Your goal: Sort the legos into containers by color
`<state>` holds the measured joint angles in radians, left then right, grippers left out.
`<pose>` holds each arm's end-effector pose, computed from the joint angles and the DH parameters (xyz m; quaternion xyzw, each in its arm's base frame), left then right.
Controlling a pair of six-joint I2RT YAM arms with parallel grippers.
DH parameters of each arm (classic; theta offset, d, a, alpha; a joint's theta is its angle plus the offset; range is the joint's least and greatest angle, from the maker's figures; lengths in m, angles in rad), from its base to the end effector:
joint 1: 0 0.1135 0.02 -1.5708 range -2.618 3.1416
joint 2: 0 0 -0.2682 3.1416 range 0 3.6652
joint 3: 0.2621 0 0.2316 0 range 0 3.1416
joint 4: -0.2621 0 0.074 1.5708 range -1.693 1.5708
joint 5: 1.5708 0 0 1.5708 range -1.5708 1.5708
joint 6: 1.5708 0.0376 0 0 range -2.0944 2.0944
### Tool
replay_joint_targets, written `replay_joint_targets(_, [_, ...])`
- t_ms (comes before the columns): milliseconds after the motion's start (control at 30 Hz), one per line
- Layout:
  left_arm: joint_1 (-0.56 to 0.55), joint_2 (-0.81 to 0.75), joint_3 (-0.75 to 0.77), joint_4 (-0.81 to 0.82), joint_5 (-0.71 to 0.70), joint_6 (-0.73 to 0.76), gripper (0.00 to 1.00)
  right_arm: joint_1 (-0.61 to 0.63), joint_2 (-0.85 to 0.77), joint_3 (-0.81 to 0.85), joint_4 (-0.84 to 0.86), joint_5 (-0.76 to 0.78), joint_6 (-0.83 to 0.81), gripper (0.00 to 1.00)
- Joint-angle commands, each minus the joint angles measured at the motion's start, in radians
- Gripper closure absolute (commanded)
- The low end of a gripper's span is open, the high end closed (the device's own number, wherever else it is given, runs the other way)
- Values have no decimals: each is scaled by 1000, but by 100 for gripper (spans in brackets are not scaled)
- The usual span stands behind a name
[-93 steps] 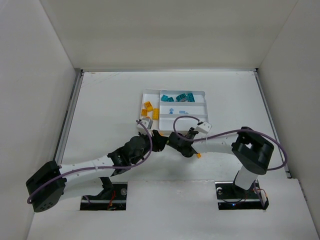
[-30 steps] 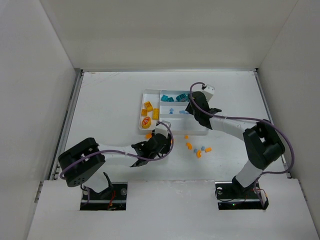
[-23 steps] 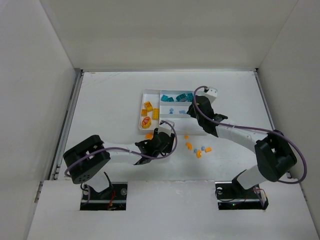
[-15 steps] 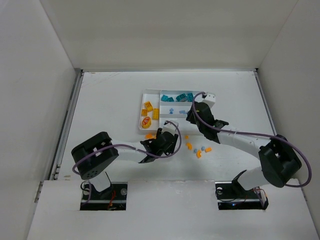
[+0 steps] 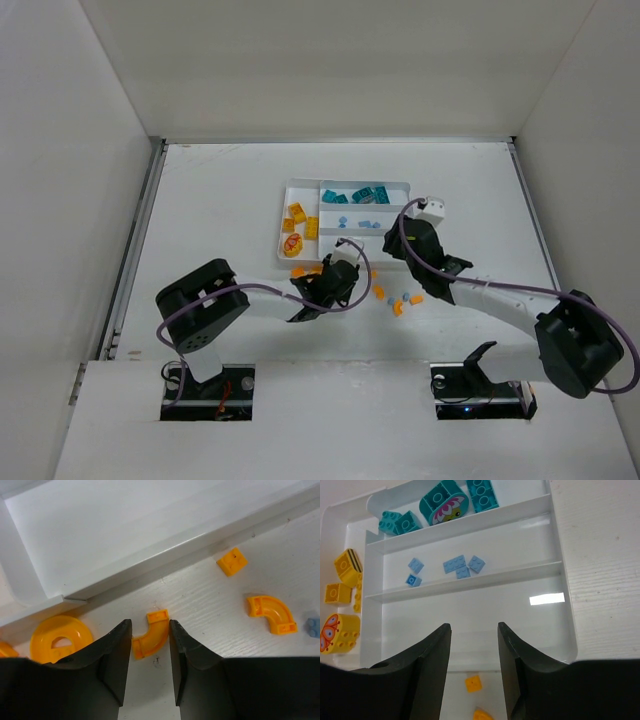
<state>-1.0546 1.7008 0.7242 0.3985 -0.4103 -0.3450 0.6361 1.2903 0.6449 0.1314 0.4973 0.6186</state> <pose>0.1713 -0.2714 0.1684 0.2081 0.8410 -0.1633 0.4720 0.2148 0.1363 0.2320 0.1167 0.8381 0.1148 0.5204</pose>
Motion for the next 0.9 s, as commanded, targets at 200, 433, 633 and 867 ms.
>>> replay_joint_targets(200, [-34,-10,9,-76,-19,-8,81,-39,-48,-48,106,-29,-14,52])
replay_joint_targets(433, [-35,-65,4,-82,-19,-22,83,-66,-80,-77,111,-37,-14,51])
replay_joint_targets(633, [-28,-156,6,-124,-15,-43,82,-77,-91,-83,111,-48,-14,51])
replay_joint_targets(867, [40,-239,53,-133,1,-32,81,-75,-92,-83,112,-59,-14,51])
